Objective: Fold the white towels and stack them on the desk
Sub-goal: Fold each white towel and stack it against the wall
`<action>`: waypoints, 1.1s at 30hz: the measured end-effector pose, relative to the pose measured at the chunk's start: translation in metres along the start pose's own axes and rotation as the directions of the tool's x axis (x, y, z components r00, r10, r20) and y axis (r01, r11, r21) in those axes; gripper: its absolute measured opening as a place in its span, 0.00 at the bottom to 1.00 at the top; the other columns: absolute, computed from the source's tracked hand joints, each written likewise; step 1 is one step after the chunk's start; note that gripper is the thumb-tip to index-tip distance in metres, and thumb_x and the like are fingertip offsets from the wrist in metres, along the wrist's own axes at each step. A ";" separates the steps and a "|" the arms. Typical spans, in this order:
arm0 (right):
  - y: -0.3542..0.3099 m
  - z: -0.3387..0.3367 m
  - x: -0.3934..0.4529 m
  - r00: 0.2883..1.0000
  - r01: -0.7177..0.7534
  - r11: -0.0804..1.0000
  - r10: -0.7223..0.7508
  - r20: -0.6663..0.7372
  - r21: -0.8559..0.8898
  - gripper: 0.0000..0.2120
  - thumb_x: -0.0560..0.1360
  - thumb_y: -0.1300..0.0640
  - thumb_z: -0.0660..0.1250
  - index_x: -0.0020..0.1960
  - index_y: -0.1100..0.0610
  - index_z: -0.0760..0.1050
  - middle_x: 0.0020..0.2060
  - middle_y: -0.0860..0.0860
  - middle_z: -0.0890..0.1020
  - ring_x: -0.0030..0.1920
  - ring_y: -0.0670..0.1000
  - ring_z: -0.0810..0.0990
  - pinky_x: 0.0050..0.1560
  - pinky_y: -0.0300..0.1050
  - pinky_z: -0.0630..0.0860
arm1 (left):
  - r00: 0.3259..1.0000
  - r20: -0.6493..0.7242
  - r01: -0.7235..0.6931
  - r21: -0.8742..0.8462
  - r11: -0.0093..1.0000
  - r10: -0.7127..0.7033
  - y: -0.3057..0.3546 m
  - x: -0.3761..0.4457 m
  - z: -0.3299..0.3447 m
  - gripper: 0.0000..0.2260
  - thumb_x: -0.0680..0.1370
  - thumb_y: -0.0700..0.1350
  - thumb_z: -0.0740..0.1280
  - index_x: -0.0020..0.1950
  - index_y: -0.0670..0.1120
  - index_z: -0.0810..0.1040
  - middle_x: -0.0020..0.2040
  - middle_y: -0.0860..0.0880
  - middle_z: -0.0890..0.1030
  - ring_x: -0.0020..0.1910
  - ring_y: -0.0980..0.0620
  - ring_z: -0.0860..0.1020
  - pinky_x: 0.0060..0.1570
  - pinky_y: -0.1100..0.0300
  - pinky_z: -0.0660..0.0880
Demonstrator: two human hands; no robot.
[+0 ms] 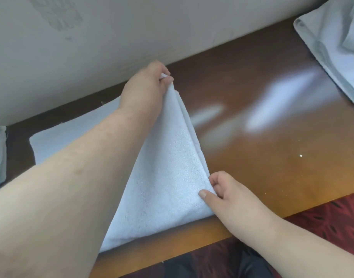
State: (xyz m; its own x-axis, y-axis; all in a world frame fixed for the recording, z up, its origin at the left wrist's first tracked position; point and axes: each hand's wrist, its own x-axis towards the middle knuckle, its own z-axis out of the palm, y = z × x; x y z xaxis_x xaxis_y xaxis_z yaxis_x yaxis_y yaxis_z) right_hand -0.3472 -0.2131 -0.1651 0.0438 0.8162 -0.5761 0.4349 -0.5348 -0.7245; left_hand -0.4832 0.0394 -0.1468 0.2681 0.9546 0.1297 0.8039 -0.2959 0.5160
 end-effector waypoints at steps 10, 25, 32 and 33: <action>-0.015 0.013 -0.003 0.987 -0.028 0.965 -0.015 -0.162 -0.262 0.12 0.78 0.44 0.60 0.49 0.42 0.55 0.37 0.43 0.76 0.30 0.43 0.78 0.26 0.36 0.71 | 0.995 0.097 0.005 -0.032 0.999 -0.002 0.007 -0.003 0.041 0.20 0.79 0.48 0.66 0.70 0.54 0.68 0.67 0.51 0.71 0.60 0.52 0.73 0.56 0.61 0.66; -0.115 0.059 0.082 0.864 0.453 0.514 -0.455 0.217 -0.728 0.26 0.82 0.47 0.52 0.79 0.45 0.52 0.79 0.46 0.52 0.78 0.47 0.44 0.77 0.49 0.43 | 0.689 -0.130 0.721 0.023 0.693 -0.713 -0.173 -0.242 -0.133 0.24 0.79 0.54 0.63 0.73 0.50 0.67 0.68 0.49 0.73 0.66 0.48 0.70 0.67 0.50 0.67; -0.161 0.095 0.100 0.873 0.379 0.561 -0.480 0.084 -0.736 0.23 0.76 0.40 0.59 0.66 0.50 0.72 0.68 0.50 0.72 0.69 0.55 0.65 0.67 0.52 0.63 | 0.635 -0.053 0.729 -0.291 0.620 -0.771 -0.183 -0.262 -0.123 0.21 0.76 0.61 0.62 0.67 0.57 0.72 0.48 0.63 0.76 0.47 0.62 0.76 0.46 0.60 0.71; -0.181 0.109 0.110 0.840 0.447 0.536 -0.527 0.130 -0.716 0.21 0.76 0.42 0.59 0.66 0.49 0.72 0.66 0.49 0.73 0.68 0.55 0.66 0.66 0.52 0.64 | 0.651 -0.054 0.709 -0.315 0.631 -0.757 -0.180 -0.269 -0.120 0.19 0.74 0.63 0.60 0.64 0.60 0.73 0.49 0.64 0.77 0.48 0.63 0.76 0.45 0.61 0.72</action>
State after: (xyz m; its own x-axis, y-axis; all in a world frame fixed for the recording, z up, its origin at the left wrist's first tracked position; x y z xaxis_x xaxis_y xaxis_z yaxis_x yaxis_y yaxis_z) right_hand -0.5197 -0.0504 -0.1382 -0.3091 0.9389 -0.1511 0.8968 0.2350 -0.3748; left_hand -0.7634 -0.1603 -0.1730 -0.4630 0.8471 -0.2608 0.5300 0.5004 0.6846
